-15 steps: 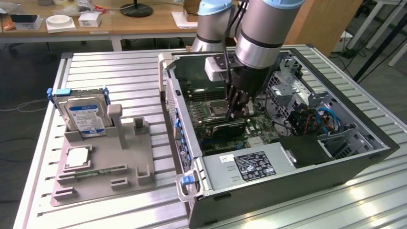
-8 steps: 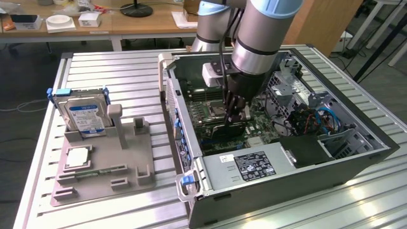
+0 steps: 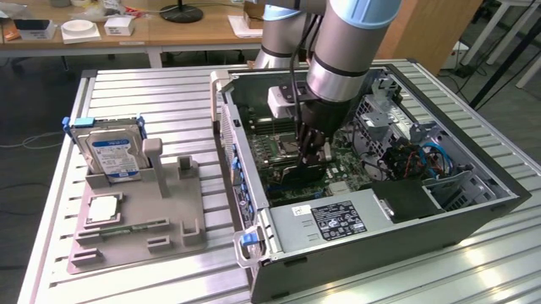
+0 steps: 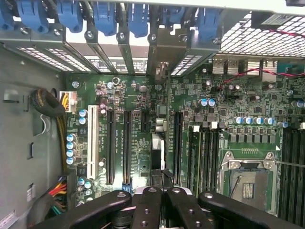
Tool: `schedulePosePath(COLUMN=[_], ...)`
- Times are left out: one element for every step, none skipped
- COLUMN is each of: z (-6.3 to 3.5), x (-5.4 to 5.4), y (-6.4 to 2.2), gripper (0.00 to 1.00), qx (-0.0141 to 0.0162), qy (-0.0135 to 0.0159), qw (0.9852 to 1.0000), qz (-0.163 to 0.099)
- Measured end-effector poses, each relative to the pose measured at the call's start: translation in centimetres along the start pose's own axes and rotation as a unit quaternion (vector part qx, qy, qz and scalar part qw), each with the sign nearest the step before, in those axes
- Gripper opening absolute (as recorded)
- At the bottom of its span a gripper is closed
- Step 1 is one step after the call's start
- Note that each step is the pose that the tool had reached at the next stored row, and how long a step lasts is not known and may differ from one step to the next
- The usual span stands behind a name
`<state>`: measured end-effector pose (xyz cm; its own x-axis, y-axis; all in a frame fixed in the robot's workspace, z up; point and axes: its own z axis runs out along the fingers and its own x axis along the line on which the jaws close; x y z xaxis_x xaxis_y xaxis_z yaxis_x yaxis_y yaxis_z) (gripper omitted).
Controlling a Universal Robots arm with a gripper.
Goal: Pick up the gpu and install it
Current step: 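Press down on the gpu until it lock into place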
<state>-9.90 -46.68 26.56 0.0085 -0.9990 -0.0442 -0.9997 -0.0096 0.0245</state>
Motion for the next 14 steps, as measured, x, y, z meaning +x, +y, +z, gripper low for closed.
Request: schedulePosePath(z=[0.03,0.06,0.09,0.12,0.15,0.18,0.22,0.26,0.31,0.35,0.38,0.45,0.45,0.45], x=[0.0,0.0,0.0,0.01,0.01,0.01,0.01,0.02,0.02,0.02,0.02,0.01,0.02,0.01], y=[0.0,0.0,0.0,0.0,0.0,0.0,0.0,0.0,0.0,0.0,0.0,0.0,0.0,0.04], gripper=[0.11,0.11,0.11,0.11,0.11,0.11,0.11,0.11,0.11,0.11,0.11,0.11,0.11,0.11], qx=[0.0,0.0,0.0,0.0,0.0,-0.0001,-0.0001,-0.0001,-0.0001,-0.0001,-0.0001,0.0001,0.0,0.0001], qy=[0.0,0.0,0.0,0.0,0.0001,0.0002,0.0002,0.0002,0.0002,0.0001,0.0002,-0.0002,-0.0001,0.0], qw=[1.0,1.0,1.0,1.0,1.0,1.0,1.0,1.0,1.0,1.0,1.0,1.0,1.0,1.0], qz=[0.0,0.0,0.0,0.0,0.0,0.0,0.0,0.0,0.0,0.0,0.0,0.0,0.0,0.0])
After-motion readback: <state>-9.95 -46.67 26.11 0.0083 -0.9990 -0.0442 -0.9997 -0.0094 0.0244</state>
